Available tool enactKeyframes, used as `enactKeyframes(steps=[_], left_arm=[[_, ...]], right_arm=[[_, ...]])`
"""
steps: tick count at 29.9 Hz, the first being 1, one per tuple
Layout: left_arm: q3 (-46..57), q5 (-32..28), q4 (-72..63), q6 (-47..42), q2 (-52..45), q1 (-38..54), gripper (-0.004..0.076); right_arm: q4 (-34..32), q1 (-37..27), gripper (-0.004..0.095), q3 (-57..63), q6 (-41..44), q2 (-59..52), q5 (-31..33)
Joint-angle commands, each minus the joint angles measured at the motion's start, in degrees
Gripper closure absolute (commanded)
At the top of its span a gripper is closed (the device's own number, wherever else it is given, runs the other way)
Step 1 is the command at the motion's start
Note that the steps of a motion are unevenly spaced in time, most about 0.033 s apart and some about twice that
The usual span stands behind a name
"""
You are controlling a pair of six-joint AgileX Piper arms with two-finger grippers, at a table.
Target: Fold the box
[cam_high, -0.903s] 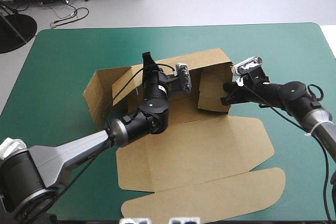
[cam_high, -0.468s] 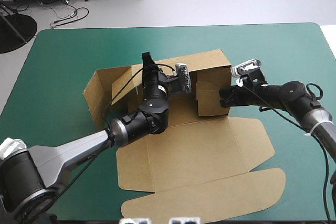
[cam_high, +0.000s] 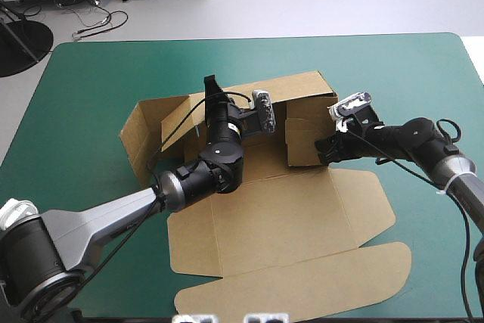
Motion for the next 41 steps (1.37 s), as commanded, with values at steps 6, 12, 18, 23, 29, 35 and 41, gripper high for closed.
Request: enactKeyframes(steps=[6,12,18,23,29,35,41], left_arm=[[-0.8,-3.9,0.4,-2.6,-2.5,-1.7,0.0734],[-0.8,-4.0,0.6,-2.6,-2.5,-1.6,0.0734],[-0.8,-4.0,1.1,-2.5,-2.5,-1.6,0.0733],[-0.8,-4.0,2.9,-2.5,-1.9,-1.6,0.0704],[-0.8,-3.9,8.3,-2.5,-0.5,-1.6,0.0486],[-0.8,-1.7,11.0,-2.6,-0.3,-1.9,0.0367],[-0.8,4.6,17.3,-5.5,-1.1,-6.2,0.0367]], right_arm=[[13.1,0.2,0.0546,-1.2,-11.6,1.9,-3.7],[13.3,0.2,0.0921,-1.2,-11.9,2.0,-4.4],[13.3,0.2,0.0908,-1.2,-11.9,2.0,-2.4],[13.3,0.2,0.0908,-1.2,-11.7,2.0,-1.8],[11.4,0.2,0.0908,-1.2,-9.7,2.0,-0.9],[9.8,0.2,0.0908,-1.2,-7.3,2.0,0.0],[8.8,0.2,0.0908,-1.2,-6.4,2.0,0.1]])
